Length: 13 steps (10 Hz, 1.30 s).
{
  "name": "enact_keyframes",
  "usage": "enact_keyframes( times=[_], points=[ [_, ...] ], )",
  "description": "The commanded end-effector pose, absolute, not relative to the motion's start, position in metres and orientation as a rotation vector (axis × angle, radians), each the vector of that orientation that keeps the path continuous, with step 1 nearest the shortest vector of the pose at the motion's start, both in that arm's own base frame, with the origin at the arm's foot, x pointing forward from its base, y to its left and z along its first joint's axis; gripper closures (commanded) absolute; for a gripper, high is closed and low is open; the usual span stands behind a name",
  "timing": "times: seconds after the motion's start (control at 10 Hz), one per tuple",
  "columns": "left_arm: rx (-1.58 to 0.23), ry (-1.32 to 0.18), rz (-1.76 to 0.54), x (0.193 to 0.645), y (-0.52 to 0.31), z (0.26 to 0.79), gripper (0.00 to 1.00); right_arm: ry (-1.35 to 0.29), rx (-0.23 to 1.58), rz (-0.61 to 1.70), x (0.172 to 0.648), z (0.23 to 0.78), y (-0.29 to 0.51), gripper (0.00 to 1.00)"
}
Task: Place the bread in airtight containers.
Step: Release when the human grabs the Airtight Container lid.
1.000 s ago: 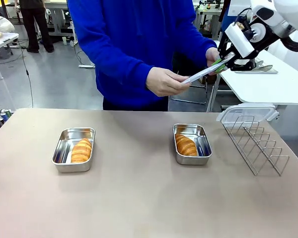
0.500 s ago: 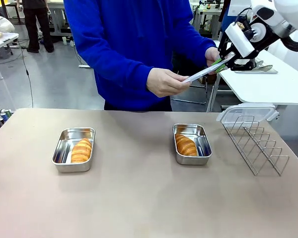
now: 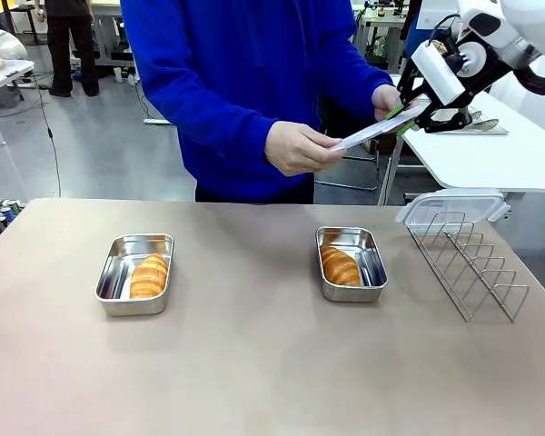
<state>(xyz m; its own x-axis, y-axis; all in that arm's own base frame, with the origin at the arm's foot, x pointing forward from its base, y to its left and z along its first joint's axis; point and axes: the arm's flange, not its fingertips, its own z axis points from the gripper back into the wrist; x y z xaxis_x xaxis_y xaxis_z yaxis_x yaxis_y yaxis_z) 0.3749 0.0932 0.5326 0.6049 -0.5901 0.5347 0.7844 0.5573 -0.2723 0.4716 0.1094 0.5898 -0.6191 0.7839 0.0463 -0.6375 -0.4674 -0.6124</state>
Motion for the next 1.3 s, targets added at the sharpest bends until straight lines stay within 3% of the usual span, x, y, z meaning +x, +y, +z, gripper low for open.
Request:
enact_keyframes(
  times=[0.0, 0.2, 0.3, 0.5, 1.0, 1.2],
  points=[
    [-0.52, -0.408, -0.853, 0.374, 0.094, 0.534, 0.0, -0.745, -0.288, 1.988, 0.469, 0.613, 0.106, 0.0],
    [-0.52, -0.408, -0.853, 0.374, 0.094, 0.534, 0.0, -0.799, -0.186, 1.731, 0.467, 0.645, 0.084, 0.06],
    [-0.52, -0.408, -0.853, 0.374, 0.094, 0.534, 0.0, -0.856, -0.075, 1.602, 0.469, 0.661, 0.059, 0.0],
    [-0.52, -0.408, -0.853, 0.374, 0.094, 0.534, 0.0, -0.841, 0.095, 1.39, 0.466, 0.671, -0.002, 0.0],
    [-0.52, -0.408, -0.853, 0.374, 0.094, 0.534, 0.0, -0.866, 0.328, 1.103, 0.425, 0.626, -0.121, 0.0],
    [-0.52, -0.408, -0.853, 0.374, 0.094, 0.534, 0.0, -0.863, 0.323, 1.07, 0.41, 0.602, -0.136, 0.0]
  ],
)
